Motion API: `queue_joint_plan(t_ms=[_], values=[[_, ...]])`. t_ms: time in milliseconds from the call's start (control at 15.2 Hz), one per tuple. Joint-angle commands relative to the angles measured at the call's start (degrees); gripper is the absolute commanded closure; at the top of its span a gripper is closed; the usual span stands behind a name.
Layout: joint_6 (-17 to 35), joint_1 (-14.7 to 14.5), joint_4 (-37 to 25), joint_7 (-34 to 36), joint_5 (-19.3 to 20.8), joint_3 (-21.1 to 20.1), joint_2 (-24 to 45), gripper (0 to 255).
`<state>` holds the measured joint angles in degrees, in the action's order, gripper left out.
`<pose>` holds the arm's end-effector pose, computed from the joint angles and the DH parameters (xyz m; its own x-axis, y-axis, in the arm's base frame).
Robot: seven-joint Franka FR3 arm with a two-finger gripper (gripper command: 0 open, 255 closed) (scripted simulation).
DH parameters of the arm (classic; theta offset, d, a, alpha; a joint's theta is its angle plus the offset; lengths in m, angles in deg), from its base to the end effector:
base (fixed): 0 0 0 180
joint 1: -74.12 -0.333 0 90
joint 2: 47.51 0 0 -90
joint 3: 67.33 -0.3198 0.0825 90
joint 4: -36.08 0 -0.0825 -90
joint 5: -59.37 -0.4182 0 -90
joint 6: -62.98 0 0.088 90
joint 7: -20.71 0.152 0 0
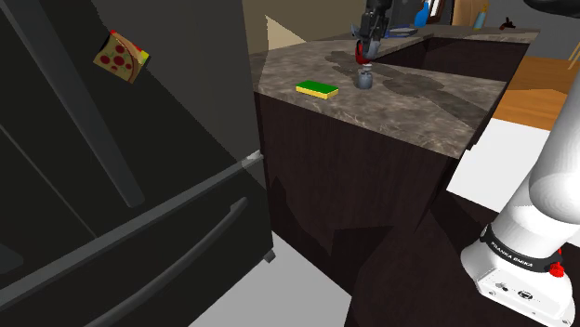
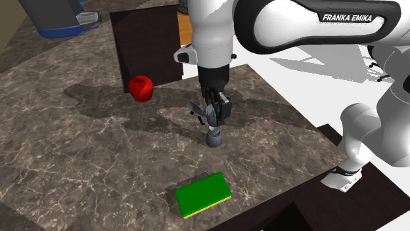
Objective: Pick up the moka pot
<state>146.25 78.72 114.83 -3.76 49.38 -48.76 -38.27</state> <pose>0.5876 -0.2046 0.5796 0.9991 0.0398 -0.0158 0.0372 -0.9892 -0.1420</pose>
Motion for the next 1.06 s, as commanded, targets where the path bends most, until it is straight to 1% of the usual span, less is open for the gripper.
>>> queue_joint_plan(t_ms=[0, 462, 858, 990], values=[[-1.4, 0.2, -1.8, 0.0, -0.2, 0.1, 0.5, 255], [-8.3, 1.3, -11.7, 0.3, -1.4, 0.3, 3.6, 255], [-15.5, 3.1, -23.1, 0.6, -3.3, 0.5, 8.0, 255], [-15.7, 3.2, -23.4, 0.6, -3.4, 0.5, 8.1, 255]])
